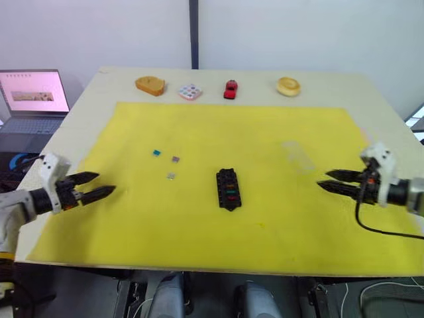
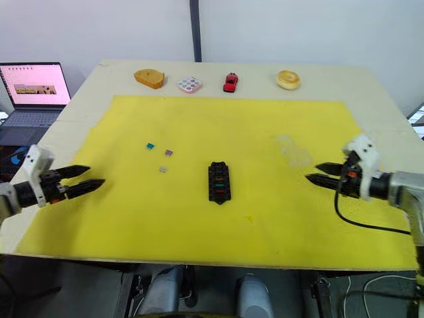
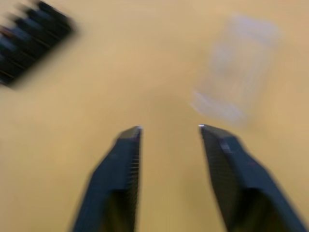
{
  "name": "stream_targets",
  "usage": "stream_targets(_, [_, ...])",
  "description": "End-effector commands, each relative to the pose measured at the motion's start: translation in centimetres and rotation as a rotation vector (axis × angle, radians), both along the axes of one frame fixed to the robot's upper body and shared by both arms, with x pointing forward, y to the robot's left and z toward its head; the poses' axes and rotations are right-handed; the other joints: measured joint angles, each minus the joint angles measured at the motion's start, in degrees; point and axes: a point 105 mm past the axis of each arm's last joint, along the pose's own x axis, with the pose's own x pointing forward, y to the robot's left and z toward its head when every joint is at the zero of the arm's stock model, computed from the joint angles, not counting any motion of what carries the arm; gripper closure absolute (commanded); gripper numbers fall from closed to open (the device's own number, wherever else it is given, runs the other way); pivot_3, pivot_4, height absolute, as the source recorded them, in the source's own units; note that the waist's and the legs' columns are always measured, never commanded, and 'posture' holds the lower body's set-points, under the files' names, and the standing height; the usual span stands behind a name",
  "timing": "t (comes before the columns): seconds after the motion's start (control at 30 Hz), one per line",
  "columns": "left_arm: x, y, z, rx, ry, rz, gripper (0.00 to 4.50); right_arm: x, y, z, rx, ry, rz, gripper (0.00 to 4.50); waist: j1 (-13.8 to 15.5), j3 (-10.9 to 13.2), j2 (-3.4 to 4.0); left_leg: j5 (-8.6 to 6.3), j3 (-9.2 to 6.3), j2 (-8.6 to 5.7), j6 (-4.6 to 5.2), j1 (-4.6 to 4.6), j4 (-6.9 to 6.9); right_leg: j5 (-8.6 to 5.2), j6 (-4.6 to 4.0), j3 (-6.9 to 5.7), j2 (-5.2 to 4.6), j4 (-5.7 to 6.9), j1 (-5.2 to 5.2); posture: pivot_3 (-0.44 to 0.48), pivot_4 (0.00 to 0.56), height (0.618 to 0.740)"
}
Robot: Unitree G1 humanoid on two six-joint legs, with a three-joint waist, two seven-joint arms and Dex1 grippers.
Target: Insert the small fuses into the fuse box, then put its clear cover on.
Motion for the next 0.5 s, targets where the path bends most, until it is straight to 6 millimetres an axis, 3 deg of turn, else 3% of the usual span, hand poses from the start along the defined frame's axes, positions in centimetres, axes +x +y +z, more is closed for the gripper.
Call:
stream_targets(0.03, [0.2,1.2,0.7,0.007,-0.049,0.022,0.0,-0.5,-1.6,0.8,-0.041,-0.046,-0.049,0.27,0.0,0.0,0.01,-0.02,0.0,0.01,0.03,0.01,0.0,0.0,0.0,0.0,0.0,0.0,0.01,0.0,0.15,0.74])
stream_targets(0.07, [0.2,1.3,0.5,0.006,-0.047,0.024,0.0,-0.6,-1.8,0.6,-0.039,-0.044,-0.059,0.02,0.0,0.0,0.01,-0.02,0.0,0.01,0.03,0.0,0.0,0.0,0.0,0.0,0.0,0.0,0.01,0.0,0.15,0.74])
stream_targets(0.37, [1.1,0.5,0.7,0.007,-0.054,-0.004,0.0,0.0,-2.2,0.3,-0.068,-0.073,-0.1,0.02,0.1,0.0,0.01,0.0,0.0,0.0,0.0,0.0,0.02,0.0,0.0,0.0,-0.01,0.01,0.02,0.0,0.15,0.74])
stream_targets(0.5, [1.6,-1.0,1.5,-0.049,-0.059,-0.044,0.0,0.5,-0.2,1.6,-0.014,-0.09,-0.039,0.02,0.0,0.0,0.01,0.02,0.0,0.0,-0.03,0.0,0.02,0.0,0.0,0.0,-0.01,0.01,0.03,0.0,0.15,0.74])
